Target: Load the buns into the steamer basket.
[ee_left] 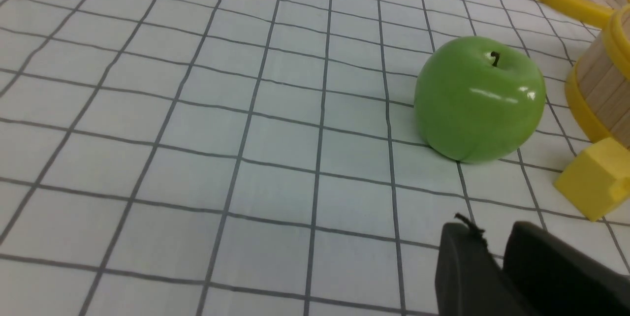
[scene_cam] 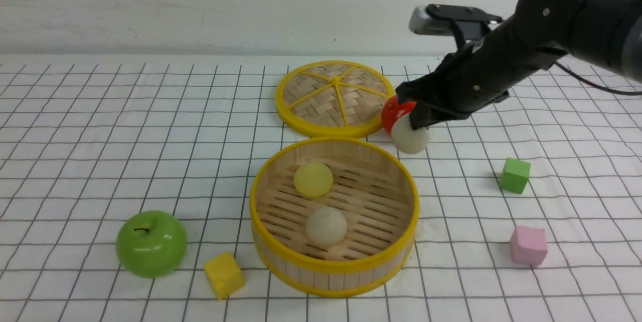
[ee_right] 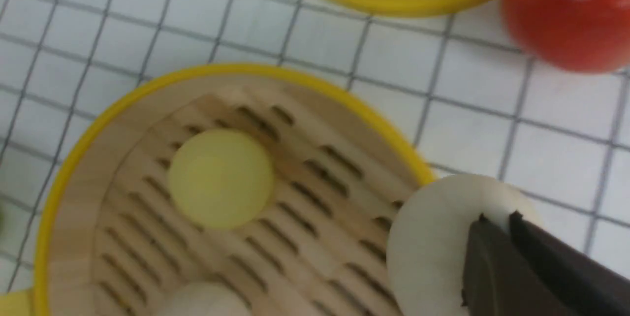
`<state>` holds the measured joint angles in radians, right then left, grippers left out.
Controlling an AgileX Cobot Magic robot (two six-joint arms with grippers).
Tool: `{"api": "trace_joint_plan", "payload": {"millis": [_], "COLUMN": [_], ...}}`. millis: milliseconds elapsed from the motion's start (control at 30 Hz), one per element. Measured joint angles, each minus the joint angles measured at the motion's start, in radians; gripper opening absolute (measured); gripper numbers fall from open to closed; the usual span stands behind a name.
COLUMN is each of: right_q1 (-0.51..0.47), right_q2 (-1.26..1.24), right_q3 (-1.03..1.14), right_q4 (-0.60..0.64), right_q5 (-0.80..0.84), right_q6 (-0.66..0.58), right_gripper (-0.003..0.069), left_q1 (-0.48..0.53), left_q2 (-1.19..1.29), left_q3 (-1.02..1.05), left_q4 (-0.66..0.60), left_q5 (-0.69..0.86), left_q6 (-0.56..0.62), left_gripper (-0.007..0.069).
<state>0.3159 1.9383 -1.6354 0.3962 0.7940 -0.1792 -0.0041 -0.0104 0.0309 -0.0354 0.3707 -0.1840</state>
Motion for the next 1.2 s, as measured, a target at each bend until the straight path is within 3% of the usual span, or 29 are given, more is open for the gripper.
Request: {"api": "trace_joint_plan", "payload": {"millis": [267, 433, 733, 867, 933, 1033, 1100, 1167, 1200], "right_q1": [0.074, 0.073, 0.073, 0.073, 0.073, 0.073, 0.073, 0.073, 0.073], "right_q2": [0.123, 0.139, 0.073, -0.039, -0.126, -0.200, -0.270, -0.392, -0.410], "right_q3": [0.055, 0.054, 0.058, 0.058, 0.058, 0.058, 0.059, 0.088, 0.092], "right_q4": [0.016, 0.020, -0.003, -0.100, -0.201, -0.300, -0.343, -0.350, -0.350], "right_q5": [-0.070, -0.122, -0.080, 0.027, 0.111, 0.165, 0.178, 0.156, 0.150], "right_q6": [-0.018, -0.009, -0.007, 0.052, 0.166, 0.242, 0.267, 0.278, 0.278], "right_gripper": [0.0015, 0.0087, 0.0435, 0.0495, 0.0496, 0.0463, 0.0403, 0.0230, 0.0201], "left_q1": [0.000, 0.000, 0.000, 0.000, 0.000, 0.000, 0.000, 0.000, 0.000], "left_q2": [0.000, 0.000, 0.000, 0.000, 0.000, 0.000, 0.000, 0.000, 0.000], "left_q3": [0.000, 0.000, 0.000, 0.000, 0.000, 0.000, 0.000, 0.000, 0.000], "left_q4": [0.000, 0.000, 0.000, 0.000, 0.000, 0.000, 0.000, 0.000, 0.000], "left_q5": [0.000, 0.000, 0.000, 0.000, 0.000, 0.000, 0.000, 0.000, 0.000], "left_q6": [0.000, 0.000, 0.000, 0.000, 0.000, 0.000, 0.000, 0.000, 0.000], "left_gripper": [0.0127, 0.0132, 0.0141, 0.0141, 0.0141, 0.0141, 0.0141, 0.0141, 0.0141]}}
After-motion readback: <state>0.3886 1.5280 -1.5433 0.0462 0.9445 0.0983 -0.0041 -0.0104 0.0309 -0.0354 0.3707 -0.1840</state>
